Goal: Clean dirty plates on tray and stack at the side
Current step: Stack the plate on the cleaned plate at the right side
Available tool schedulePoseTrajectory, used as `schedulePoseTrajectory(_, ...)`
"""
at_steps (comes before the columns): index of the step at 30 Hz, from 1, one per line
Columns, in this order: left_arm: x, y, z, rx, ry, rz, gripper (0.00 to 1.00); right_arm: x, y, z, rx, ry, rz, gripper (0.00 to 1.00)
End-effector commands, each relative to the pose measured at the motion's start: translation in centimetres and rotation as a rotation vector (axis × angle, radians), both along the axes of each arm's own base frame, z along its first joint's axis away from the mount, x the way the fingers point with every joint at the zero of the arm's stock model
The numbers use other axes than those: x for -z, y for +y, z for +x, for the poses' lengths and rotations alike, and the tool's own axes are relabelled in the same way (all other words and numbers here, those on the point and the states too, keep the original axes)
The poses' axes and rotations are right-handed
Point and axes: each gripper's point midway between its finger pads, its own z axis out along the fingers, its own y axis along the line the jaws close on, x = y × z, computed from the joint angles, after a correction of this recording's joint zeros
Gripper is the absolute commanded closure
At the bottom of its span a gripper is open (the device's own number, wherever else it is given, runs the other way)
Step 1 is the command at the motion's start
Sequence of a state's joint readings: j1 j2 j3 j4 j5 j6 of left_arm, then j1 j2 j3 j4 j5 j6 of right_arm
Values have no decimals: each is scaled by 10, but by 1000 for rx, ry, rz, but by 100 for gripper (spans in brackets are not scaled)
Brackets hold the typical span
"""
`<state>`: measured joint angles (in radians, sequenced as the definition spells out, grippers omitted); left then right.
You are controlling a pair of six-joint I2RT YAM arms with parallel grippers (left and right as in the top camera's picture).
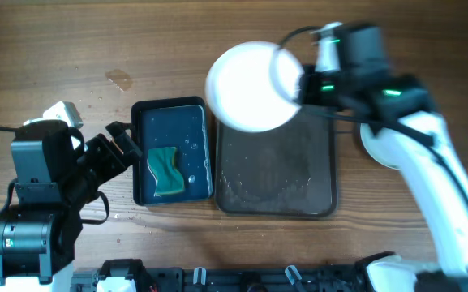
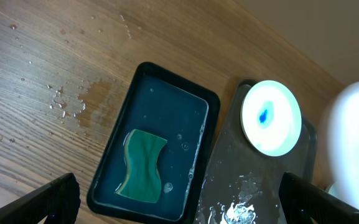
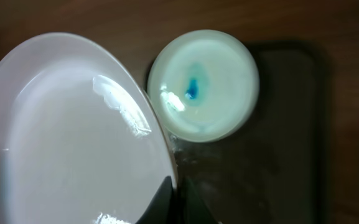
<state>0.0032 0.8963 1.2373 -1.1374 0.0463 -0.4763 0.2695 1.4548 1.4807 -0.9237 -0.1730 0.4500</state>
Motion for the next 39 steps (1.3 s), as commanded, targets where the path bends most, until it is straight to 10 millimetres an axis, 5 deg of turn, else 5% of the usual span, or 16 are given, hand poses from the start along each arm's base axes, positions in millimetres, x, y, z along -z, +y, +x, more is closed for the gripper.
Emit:
schedulePoseTrajectory(1, -7, 3, 0, -14, -21, 3, 0, 12, -116, -15, 326, 120, 48, 96)
schedulePoseTrajectory(5, -7, 3, 0, -14, -21, 3, 0, 99, -248, -52, 711, 240, 69, 96)
schedulePoseTrajectory(7, -7, 3, 0, -14, -21, 3, 0, 134, -285, -75, 844, 275, 94, 96)
schedulePoseTrajectory(11, -7, 3, 0, -14, -21, 3, 0, 182, -309, -105, 908, 379, 49, 89)
schedulePoseTrajectory(12, -7, 3, 0, -14, -21, 3, 0, 182, -311, -104, 908, 371, 46, 58)
schedulePoseTrajectory(13, -7, 3, 0, -14, -21, 3, 0, 174, -305, -94, 853, 336, 74, 47)
schedulePoseTrajectory(16, -7, 3, 0, -14, -21, 3, 0, 115, -269, -61, 659, 169, 147, 46)
schedulePoseTrajectory(19, -7, 3, 0, -14, -21, 3, 0, 32, -174, -34, 291, -10, 84, 58)
schedulePoseTrajectory(22, -7, 3, 0, -14, -21, 3, 0, 12, -90, -19, 89, -29, -74, 51)
schedulePoseTrajectory(24, -7, 3, 0, -14, -21, 3, 0, 28, -51, 7, 15, -63, -205, 47)
schedulePoseTrajectory(26, -7, 3, 0, -14, -21, 3, 0, 60, -40, 43, 20, -75, -306, 46)
schedulePoseTrajectory(30, -7, 3, 0, -14, -21, 3, 0, 166, -12, 108, -45, -25, -242, 44)
schedulePoseTrajectory(33, -7, 3, 0, -14, -21, 3, 0, 222, -5, 122, -62, 10, -226, 43)
schedulePoseTrajectory(35, -7, 3, 0, -14, -21, 3, 0, 234, 5, 123, -92, 20, -179, 56)
schedulePoseTrajectory(37, -7, 3, 0, -14, -21, 3, 0, 238, -3, 117, -33, 65, -188, 95)
schedulePoseTrajectory(39, -7, 3, 0, -14, -21, 3, 0, 230, -8, 110, -8, 92, -180, 96)
